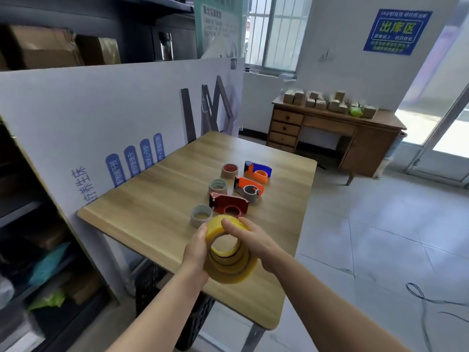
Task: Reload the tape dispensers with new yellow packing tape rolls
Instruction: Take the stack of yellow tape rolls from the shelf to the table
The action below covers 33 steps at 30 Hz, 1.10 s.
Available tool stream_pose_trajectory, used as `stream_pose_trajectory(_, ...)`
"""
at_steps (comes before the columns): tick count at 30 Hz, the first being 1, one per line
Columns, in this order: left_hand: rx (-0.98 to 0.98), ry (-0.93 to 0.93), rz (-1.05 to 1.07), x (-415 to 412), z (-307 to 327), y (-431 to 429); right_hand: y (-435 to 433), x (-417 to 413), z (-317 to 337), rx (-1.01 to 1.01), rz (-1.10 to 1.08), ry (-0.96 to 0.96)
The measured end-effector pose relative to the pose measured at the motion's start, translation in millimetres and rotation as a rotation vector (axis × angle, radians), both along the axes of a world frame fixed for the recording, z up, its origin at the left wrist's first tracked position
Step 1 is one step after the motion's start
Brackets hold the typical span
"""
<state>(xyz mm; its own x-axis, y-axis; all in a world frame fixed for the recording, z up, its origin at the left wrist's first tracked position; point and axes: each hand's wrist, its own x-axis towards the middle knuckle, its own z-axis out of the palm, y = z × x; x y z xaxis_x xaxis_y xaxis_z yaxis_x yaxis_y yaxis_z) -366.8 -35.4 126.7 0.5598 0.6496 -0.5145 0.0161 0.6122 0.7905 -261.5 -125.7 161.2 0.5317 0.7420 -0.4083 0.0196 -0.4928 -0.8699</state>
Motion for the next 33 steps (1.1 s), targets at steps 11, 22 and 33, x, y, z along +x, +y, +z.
stream_pose_trajectory(11,-0.054,0.083,0.052,138.9,-20.5,26.8,31.8,138.2,-21.9,-0.082,0.039,0.054)
stream_pose_trajectory(22,-0.097,0.081,0.150,314.5,-24.8,4.2,25.2,328.6,-38.5,-0.141,0.161,0.083)
stream_pose_trajectory(33,-0.163,0.155,0.111,471.9,-12.4,9.4,33.1,492.6,-35.8,-0.184,0.165,0.057)
